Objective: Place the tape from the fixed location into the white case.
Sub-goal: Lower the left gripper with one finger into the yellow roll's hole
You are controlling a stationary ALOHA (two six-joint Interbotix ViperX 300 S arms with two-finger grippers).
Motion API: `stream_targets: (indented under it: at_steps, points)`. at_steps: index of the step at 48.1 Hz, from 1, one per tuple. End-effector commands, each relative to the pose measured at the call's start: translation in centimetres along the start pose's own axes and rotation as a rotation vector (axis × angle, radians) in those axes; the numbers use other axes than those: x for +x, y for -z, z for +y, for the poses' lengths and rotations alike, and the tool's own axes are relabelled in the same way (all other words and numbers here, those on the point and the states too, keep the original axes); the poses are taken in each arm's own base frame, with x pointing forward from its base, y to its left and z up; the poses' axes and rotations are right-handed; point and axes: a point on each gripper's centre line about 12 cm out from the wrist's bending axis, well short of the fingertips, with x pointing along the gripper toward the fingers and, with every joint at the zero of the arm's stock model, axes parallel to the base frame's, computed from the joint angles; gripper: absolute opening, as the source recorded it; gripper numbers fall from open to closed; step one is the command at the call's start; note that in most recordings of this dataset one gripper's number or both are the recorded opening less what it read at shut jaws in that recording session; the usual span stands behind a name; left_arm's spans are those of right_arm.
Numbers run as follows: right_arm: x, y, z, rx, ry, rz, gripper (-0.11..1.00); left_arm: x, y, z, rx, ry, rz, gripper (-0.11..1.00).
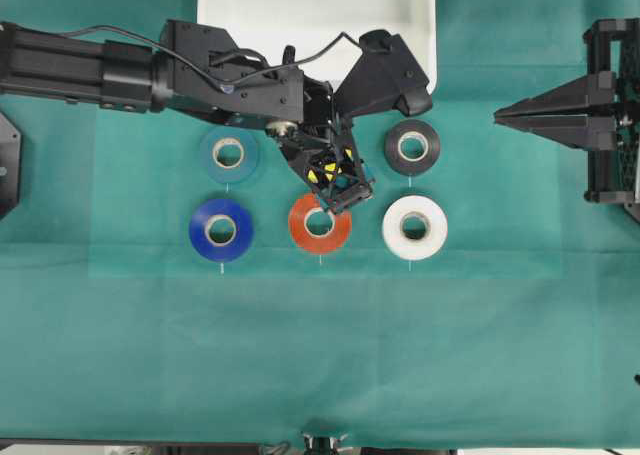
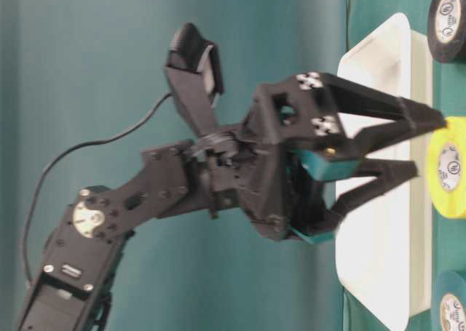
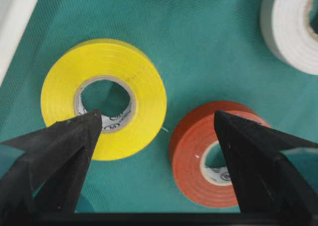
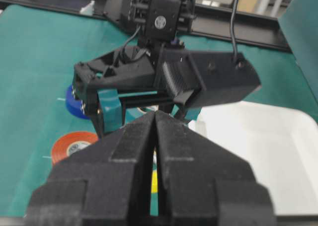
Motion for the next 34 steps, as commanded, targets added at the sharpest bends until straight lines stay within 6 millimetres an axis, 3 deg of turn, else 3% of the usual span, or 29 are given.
stream_targets:
  at_steps: [1,34]
  points:
    - [0.2,-0.9,0.0,0.000,0.001,-0.023,0.00,-0.6,-0.5,0.1,-0.003,0.010,-0.023,0.98]
    - [0.3,-0.5,-0.1,0.000,0.003,-0.009,0.00,2.8,-0.3,1.0,-0.013,-0.007,-0.001,0.98]
